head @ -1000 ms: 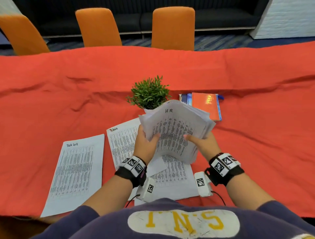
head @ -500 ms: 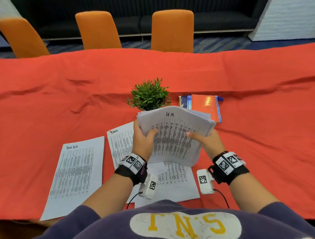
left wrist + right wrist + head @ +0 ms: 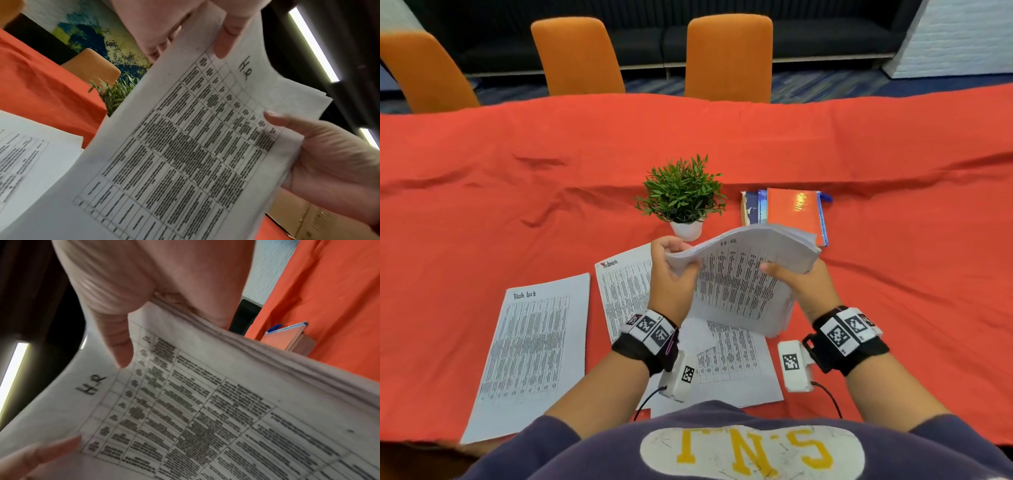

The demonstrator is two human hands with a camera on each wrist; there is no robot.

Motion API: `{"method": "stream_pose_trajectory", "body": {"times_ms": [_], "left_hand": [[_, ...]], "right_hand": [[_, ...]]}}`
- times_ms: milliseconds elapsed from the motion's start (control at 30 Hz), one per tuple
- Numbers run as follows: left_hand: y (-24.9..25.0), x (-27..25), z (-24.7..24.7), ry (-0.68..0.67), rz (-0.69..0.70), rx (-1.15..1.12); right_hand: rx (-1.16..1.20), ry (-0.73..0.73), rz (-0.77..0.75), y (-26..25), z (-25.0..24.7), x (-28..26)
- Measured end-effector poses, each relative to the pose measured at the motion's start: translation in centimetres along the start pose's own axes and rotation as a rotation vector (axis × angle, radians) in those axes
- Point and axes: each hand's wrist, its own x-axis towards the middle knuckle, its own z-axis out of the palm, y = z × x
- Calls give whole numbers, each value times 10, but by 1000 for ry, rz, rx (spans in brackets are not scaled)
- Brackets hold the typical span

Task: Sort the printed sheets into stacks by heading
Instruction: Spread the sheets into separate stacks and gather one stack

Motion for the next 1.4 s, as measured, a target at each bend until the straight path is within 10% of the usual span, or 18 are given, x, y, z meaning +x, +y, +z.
{"method": "stream_pose_trajectory", "body": {"times_ms": [467, 733, 933, 1200, 1400], "left_hand": [[33, 41, -22, 155, -101, -207], [30, 51, -29, 270, -229, -468], [6, 40, -30, 299, -437, -598], [-37, 27, -63, -114, -414, 37], [-62, 20, -62, -70, -474, 139]], "right_hand": [[-124, 37, 133, 39, -40, 6], [588, 114, 284, 50, -34, 8], [488, 81, 289, 47, -29, 7], [221, 134, 162, 39, -71, 15], [50, 59, 142, 52, -67, 12]]}}
